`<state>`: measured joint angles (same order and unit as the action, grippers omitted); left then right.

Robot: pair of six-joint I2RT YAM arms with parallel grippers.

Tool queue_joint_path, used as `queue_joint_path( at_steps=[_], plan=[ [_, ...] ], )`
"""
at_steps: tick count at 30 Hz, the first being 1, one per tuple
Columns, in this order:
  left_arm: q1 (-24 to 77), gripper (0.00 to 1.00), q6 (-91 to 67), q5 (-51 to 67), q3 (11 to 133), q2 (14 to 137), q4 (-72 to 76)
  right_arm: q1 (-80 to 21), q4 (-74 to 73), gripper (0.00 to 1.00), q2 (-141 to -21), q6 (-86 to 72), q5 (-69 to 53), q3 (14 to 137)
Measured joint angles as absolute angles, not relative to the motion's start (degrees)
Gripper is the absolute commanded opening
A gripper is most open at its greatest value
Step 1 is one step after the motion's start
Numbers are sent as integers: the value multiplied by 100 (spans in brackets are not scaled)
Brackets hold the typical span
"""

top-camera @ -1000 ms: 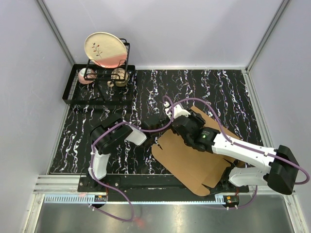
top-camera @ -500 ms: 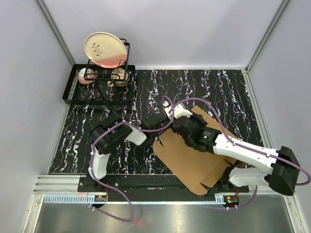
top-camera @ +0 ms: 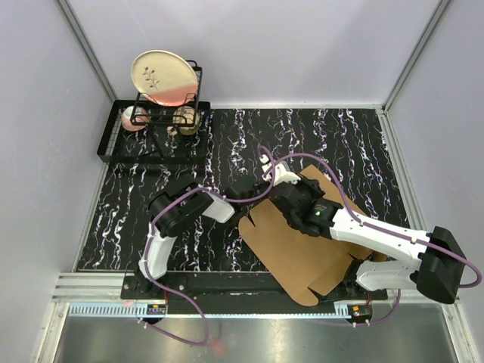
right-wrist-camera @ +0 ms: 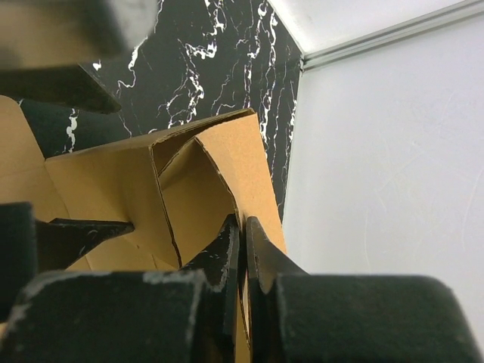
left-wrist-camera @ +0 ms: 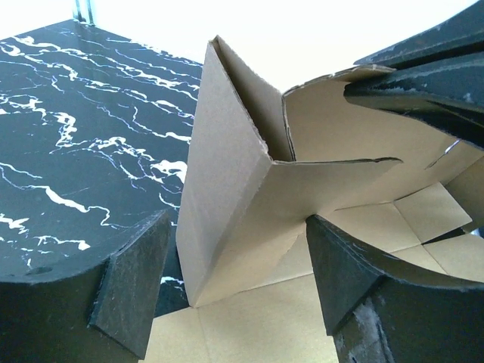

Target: Fold the paper box

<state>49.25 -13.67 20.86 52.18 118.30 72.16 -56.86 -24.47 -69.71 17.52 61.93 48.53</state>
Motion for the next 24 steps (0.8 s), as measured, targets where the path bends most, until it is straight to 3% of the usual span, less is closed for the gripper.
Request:
queue_joint_path(
  at_steps=[13,14,16,24],
  plan=[
    [4934,79,-1487,2154,5218,11834,7199,-5662,-2512,0,-6982,1564,6292,4829],
    [4932,81,-1483,2158,5146,11769,7205,-5662,-2510,0,-6982,1551,6292,4829],
    [4919,96,-1455,2176,5041,11660,7247,-5664,-2502,0,-6982,1527,6292,4829],
    [4912,97,-1382,2300,5131,11804,7365,-5669,-2491,0,-6978,1459,6289,4829]
  ],
)
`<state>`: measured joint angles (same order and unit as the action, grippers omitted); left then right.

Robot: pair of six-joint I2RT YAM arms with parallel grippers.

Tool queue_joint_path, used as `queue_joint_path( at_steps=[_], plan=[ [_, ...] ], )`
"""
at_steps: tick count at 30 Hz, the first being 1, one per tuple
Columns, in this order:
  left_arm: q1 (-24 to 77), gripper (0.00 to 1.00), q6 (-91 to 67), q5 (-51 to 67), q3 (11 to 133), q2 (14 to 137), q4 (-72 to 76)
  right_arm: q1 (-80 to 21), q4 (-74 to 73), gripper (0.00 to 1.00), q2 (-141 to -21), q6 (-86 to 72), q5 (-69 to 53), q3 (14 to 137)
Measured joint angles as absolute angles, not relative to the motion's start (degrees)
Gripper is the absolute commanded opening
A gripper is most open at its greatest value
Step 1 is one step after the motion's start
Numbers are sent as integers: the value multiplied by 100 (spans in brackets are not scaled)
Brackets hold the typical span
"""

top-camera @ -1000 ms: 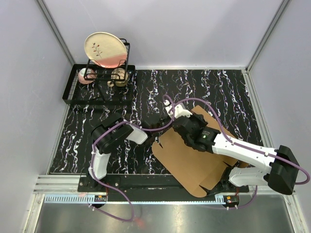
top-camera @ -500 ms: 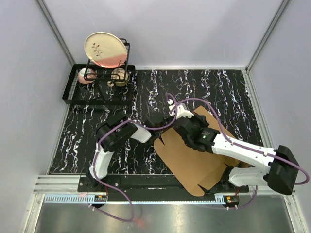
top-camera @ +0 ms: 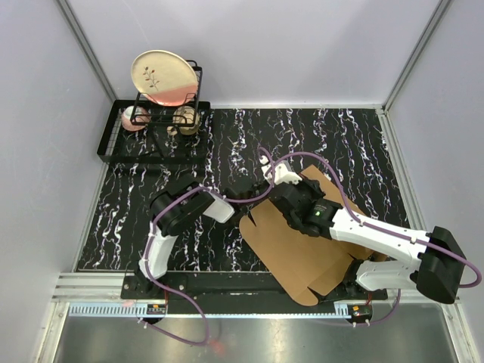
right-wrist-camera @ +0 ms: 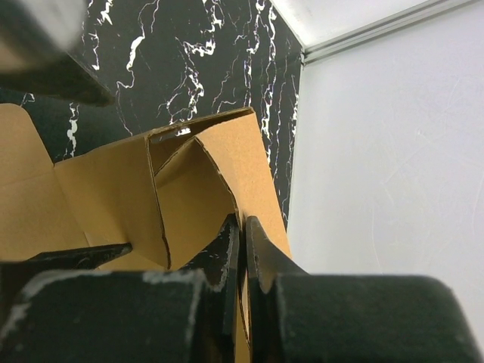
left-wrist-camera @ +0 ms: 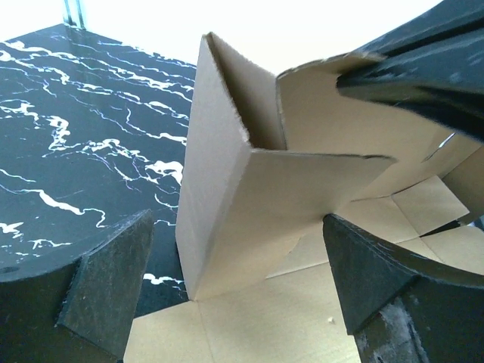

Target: Fold the paper box

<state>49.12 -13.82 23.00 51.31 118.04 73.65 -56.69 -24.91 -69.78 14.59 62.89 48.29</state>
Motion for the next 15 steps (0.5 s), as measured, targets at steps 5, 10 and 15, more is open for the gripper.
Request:
queue_joint_path(
  at_steps=[5,10,15],
  plan=[
    [4963,95,-1328,2331,5542,12359,7415,-5666,-2519,0,-6982,1367,6289,4829],
    [5041,85,-1347,2322,6156,12895,7494,-5647,-2550,0,-7032,1334,6298,4829],
    [5103,67,-1376,2379,6584,13196,7509,-5612,-2587,0,-7041,1280,6307,4829]
  ],
)
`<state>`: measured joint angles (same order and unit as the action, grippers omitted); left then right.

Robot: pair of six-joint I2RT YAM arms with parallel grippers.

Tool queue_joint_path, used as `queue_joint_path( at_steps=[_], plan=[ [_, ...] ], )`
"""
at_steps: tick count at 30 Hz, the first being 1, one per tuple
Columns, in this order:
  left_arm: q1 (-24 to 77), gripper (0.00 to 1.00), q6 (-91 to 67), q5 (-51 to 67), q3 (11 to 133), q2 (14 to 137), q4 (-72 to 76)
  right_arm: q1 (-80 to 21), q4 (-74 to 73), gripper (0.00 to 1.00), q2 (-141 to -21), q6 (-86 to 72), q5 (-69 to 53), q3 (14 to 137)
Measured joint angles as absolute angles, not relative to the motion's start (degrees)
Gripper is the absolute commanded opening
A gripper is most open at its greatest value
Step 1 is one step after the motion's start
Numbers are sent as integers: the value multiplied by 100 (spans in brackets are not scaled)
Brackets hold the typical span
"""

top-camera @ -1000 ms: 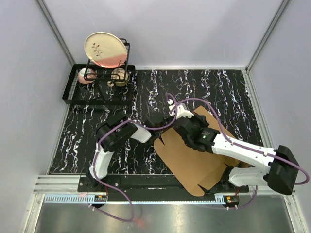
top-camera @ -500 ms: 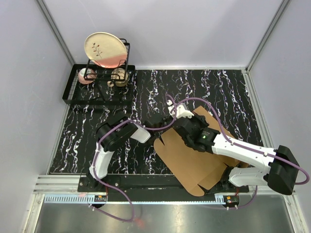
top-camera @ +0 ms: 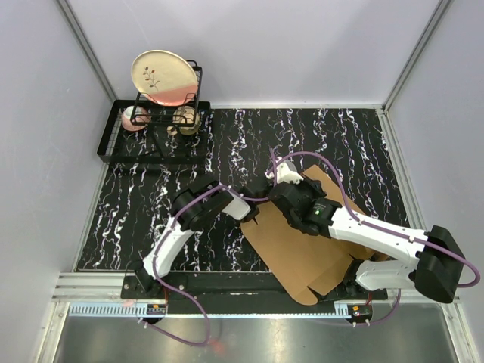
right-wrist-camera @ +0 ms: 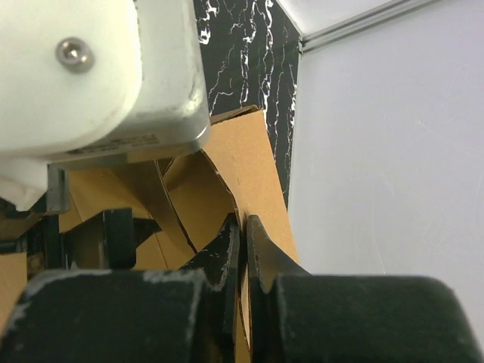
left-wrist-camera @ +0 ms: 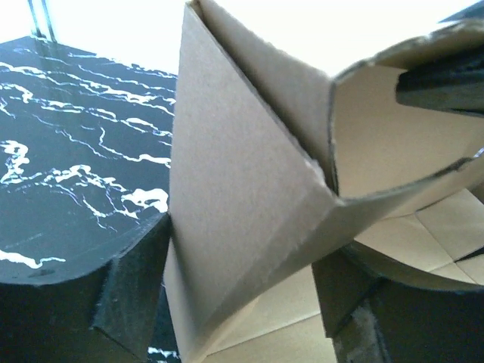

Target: Fold the paper box

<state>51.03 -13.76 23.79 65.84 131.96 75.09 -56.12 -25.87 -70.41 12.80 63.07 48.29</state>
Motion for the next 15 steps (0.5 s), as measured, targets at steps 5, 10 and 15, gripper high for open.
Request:
queue_joint_path(
  at_steps=[5,10,15],
  plan=[
    [5092,39,-1341,2342,6890,13404,7511,-5603,-2676,0,-7043,1232,6364,4829],
    [5050,13,-1175,2235,6921,13439,7483,-5590,-2733,0,-7043,1221,6399,4829],
    [5035,6,-1131,2180,6925,13443,7463,-5590,-2797,9,-7048,1197,6394,4836]
  ],
)
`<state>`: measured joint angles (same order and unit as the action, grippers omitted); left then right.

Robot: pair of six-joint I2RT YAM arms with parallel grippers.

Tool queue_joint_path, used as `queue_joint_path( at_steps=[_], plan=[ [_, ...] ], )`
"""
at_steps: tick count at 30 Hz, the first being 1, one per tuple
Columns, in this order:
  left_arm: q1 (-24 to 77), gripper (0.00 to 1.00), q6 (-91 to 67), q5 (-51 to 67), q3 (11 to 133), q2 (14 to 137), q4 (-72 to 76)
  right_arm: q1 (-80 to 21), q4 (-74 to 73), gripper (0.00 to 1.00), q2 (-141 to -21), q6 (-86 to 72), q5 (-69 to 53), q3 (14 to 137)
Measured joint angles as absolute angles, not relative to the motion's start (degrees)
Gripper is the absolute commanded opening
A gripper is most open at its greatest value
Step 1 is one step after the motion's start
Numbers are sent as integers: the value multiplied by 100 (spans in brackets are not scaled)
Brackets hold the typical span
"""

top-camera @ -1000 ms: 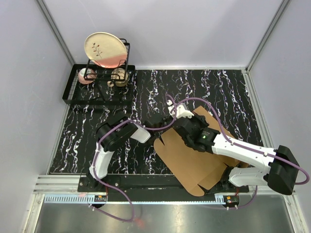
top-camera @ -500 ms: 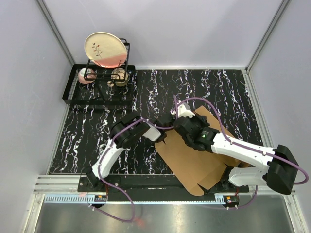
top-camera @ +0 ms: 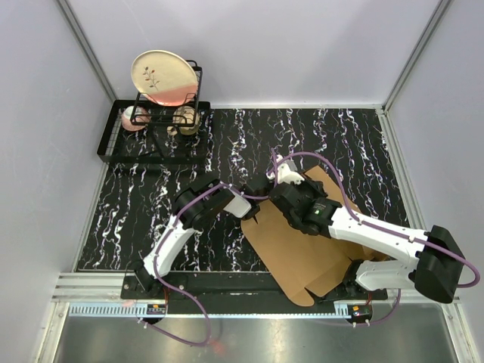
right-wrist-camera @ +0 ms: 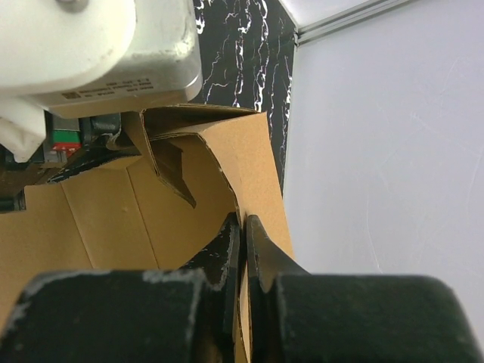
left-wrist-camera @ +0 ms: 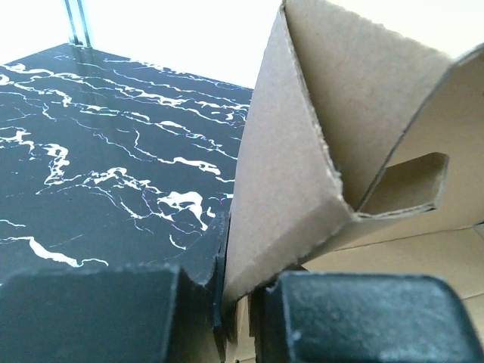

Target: Fold the paper box

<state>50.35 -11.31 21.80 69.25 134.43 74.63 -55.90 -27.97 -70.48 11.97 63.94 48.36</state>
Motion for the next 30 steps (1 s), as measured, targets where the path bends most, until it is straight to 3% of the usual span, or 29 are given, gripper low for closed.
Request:
queue_joint_path(
  at_steps=[1,2,5,8,19,30],
  plan=[
    [5035,4,-1131,2163,6925,13443,7461,-5590,-2814,21,-7048,1188,6394,4840],
    [5035,4,-1135,2150,6925,13441,7456,-5590,-2840,27,-7052,1173,6392,4856],
    [5035,0,-1138,2095,6923,13443,7454,-5590,-2899,41,-7061,1031,6270,4873],
    [5037,0,-1138,2043,6906,13441,7465,-5594,-2998,47,-7078,913,6117,4943],
    [5054,0,-1083,1710,6202,12853,7522,-5780,-3632,55,-7065,709,5782,5634],
    [5035,0,-958,1337,5284,12396,7513,-6007,-3531,57,-6191,534,5782,5946]
  ],
)
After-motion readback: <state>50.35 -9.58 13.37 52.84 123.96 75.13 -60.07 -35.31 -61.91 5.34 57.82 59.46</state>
